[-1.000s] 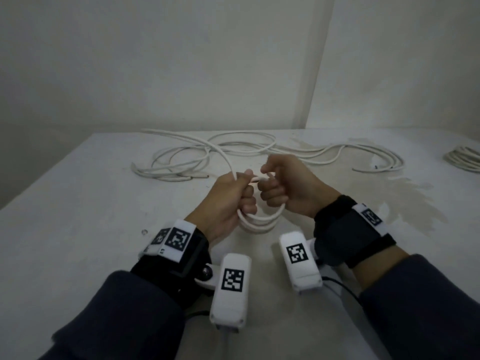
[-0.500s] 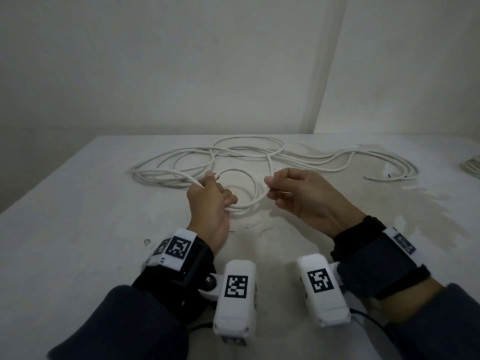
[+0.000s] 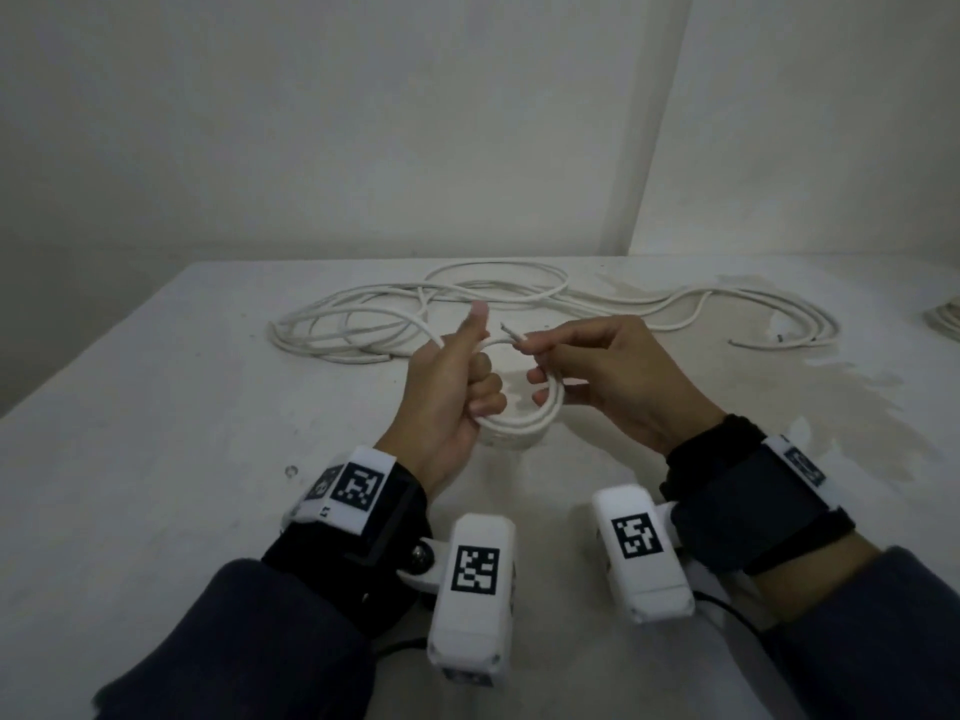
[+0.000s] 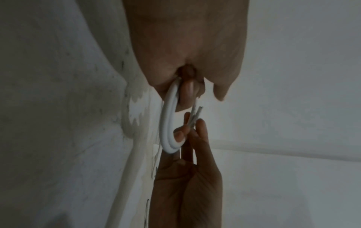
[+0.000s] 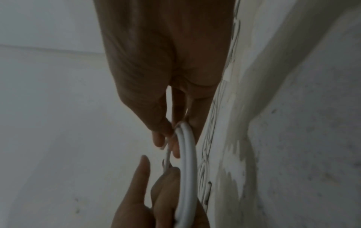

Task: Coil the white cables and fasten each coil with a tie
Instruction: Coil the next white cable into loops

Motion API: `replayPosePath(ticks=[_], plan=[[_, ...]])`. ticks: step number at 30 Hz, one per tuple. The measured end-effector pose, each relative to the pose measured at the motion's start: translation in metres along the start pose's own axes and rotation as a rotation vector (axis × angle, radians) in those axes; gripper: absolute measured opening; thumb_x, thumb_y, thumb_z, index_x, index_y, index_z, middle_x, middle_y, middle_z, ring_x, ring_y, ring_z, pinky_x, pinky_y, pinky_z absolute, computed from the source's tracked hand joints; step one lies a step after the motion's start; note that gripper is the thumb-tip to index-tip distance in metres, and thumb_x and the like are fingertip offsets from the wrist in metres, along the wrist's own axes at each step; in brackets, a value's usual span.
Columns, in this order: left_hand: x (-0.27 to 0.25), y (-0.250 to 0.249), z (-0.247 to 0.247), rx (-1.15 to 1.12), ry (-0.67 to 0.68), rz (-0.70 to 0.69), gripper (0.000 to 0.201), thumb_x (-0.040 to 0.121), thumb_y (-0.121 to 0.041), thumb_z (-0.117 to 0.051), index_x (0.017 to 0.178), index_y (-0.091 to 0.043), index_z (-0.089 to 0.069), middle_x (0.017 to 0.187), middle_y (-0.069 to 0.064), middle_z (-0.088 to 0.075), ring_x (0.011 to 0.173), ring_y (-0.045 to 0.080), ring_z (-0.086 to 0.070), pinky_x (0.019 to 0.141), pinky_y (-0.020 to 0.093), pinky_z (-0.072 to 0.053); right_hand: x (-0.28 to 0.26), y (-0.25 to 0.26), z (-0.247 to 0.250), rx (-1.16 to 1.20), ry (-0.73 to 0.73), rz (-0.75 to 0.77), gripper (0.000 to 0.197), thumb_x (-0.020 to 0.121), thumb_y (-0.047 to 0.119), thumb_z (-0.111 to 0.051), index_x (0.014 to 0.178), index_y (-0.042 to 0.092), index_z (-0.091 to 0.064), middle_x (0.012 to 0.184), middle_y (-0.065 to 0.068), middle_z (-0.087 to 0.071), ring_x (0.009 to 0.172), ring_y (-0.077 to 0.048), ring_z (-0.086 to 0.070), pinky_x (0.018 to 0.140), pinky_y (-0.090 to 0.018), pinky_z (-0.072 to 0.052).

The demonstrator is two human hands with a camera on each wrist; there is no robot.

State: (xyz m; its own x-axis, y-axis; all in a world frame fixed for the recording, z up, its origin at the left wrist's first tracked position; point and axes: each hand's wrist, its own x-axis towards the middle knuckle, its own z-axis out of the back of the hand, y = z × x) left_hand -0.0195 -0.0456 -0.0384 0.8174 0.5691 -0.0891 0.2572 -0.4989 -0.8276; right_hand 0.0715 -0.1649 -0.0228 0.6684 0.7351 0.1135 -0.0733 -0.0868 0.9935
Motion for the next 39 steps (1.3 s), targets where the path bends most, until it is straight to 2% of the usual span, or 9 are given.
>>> replayPosePath(ticks=[7,11,15,21,23,26,33,36,39], plan=[[0.001,0.002,0.001,0.02,0.023,-0.009,0.033,0.096,-0.005,-0.046,0.067,-0.016,-0.037,0.041,-0.008,-0.022,0.031,0.003,-0.018,0.03,0.015,-0.018,0.004,-0.006,-0.003,0.479,0.12,-0.288,0.022,0.097,-0.001,-0.042,0.108,0.002,-0.061,0.073,-0.009,-0.065,0.059,-0.013,-0.062,0.059,-0.022,-0.055],[-0.001,0.002,-0.004,-0.044,0.014,0.122,0.021,0.094,-0.013,-0.037,0.076,-0.008,-0.047,0.047,0.0,-0.034,0.037,0.011,-0.032,0.039,0.02,-0.038,0.01,-0.009,-0.006,0.538,0.062,-0.348,0.028,0.098,0.005,-0.033,0.104,0.007,-0.061,0.051,0.005,-0.033,0.038,-0.004,-0.03,0.038,-0.014,-0.03],[0.0,0.004,0.0,0.144,-0.104,0.056,0.017,0.099,-0.007,-0.041,0.089,-0.001,-0.054,0.079,0.011,-0.05,0.07,0.022,-0.056,0.059,0.034,-0.059,0.017,-0.011,0.0,0.403,-0.11,-0.278,0.024,0.097,0.009,-0.04,0.097,0.01,-0.063,0.048,0.008,-0.02,0.034,-0.004,-0.018,0.031,-0.015,-0.017],[0.003,0.008,0.002,0.243,-0.307,-0.199,0.026,0.098,-0.008,-0.049,0.121,0.002,-0.048,0.077,0.009,-0.061,0.052,0.014,-0.061,0.047,0.024,-0.054,0.014,-0.002,-0.004,0.28,-0.048,-0.193,0.013,0.092,0.01,-0.054,0.089,0.009,-0.066,0.05,0.008,-0.019,0.037,-0.006,-0.016,0.035,-0.019,-0.014],[0.002,0.008,0.003,0.249,-0.332,-0.254,0.022,0.096,-0.011,-0.055,0.111,0.004,-0.057,0.086,0.011,-0.07,0.054,0.014,-0.066,0.05,0.024,-0.054,0.012,-0.001,-0.005,0.263,-0.04,-0.183,0.014,0.089,0.006,-0.052,0.086,0.01,-0.064,0.05,0.007,-0.021,0.037,-0.007,-0.017,0.035,-0.019,-0.015],[-0.003,0.008,0.002,0.415,-0.27,-0.331,0.02,0.097,-0.015,-0.052,0.084,-0.01,-0.066,0.085,0.011,-0.073,0.062,0.02,-0.069,0.054,0.027,-0.056,0.011,-0.001,-0.005,0.194,-0.018,-0.192,0.016,0.088,0.001,-0.049,0.082,0.009,-0.061,0.049,0.006,-0.024,0.036,-0.006,-0.019,0.033,-0.017,-0.018],[-0.013,-0.002,-0.005,0.735,0.144,-0.277,0.027,0.102,-0.017,-0.041,0.091,-0.01,-0.065,0.062,0.005,-0.058,0.049,0.011,-0.055,0.053,0.022,-0.051,0.004,0.0,-0.005,-0.107,0.025,-0.063,0.026,0.085,0.003,-0.057,0.061,0.013,-0.055,0.048,0.003,-0.031,0.039,-0.008,-0.025,0.038,-0.018,-0.023],[-0.014,-0.01,-0.005,0.849,0.218,-0.246,0.027,0.102,-0.02,-0.041,0.092,-0.014,-0.065,0.061,0.0,-0.049,0.051,0.009,-0.055,0.056,0.022,-0.049,0.002,0.003,-0.004,-0.138,0.004,-0.016,0.015,0.087,0.008,-0.062,0.087,0.017,-0.05,0.044,0.008,-0.035,0.038,-0.008,-0.028,0.041,-0.021,-0.026],[-0.012,-0.017,-0.006,0.882,0.242,-0.299,0.027,0.102,-0.019,-0.041,0.111,-0.011,-0.065,0.062,-0.002,-0.048,0.049,0.005,-0.053,0.056,0.022,-0.048,-0.001,0.004,0.001,-0.109,0.071,0.089,0.036,0.089,-0.001,-0.058,0.103,0.023,-0.035,0.046,0.006,-0.037,0.041,-0.011,-0.03,0.043,-0.025,-0.029]])
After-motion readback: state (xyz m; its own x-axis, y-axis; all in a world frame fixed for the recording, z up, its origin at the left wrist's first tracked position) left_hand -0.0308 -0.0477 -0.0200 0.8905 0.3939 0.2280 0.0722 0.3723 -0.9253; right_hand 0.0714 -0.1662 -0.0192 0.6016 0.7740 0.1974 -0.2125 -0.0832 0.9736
